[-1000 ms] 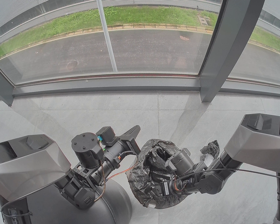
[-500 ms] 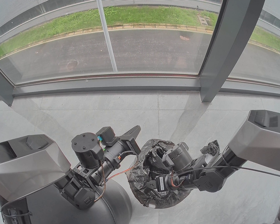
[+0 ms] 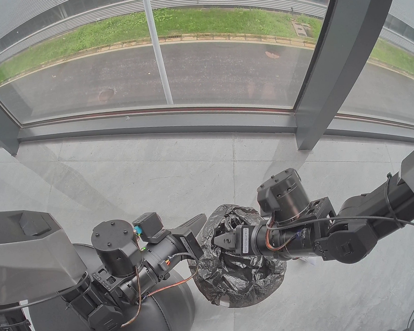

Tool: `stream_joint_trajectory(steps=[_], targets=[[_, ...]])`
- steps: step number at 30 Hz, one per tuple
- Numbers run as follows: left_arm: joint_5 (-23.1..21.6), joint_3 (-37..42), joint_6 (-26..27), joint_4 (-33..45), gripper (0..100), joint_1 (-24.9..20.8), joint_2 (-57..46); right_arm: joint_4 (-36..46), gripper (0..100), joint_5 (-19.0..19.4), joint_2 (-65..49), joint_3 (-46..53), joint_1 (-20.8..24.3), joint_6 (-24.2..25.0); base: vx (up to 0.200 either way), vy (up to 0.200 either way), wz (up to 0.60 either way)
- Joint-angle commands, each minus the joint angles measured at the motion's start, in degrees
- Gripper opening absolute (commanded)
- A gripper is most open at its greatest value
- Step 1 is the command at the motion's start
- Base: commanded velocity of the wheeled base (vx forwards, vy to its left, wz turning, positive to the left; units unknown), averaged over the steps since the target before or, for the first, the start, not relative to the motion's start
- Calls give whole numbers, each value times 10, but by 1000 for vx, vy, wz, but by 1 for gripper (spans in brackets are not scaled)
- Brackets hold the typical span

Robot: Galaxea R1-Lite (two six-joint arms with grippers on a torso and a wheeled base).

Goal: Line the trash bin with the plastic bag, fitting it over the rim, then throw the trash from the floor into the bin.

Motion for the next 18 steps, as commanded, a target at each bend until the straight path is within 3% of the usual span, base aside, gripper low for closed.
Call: stream_joint_trajectory(steps=[1,4,9,18], targets=[[7,18,1,14,0,0,-19,-1,100,4,-17,-1,-16,9,0,0,0],[12,16,1,17,0,-4,-16,-1,100,7,-15,-2,-18,33,0,0,0],[12,18,1,13,0,-8,-14,-2,100,7,-13,-1,-20,37,-200,0,0],[12,20,1,10,0,-11,-16,-25,100,1,-17,21,-21,37,0,0,0]])
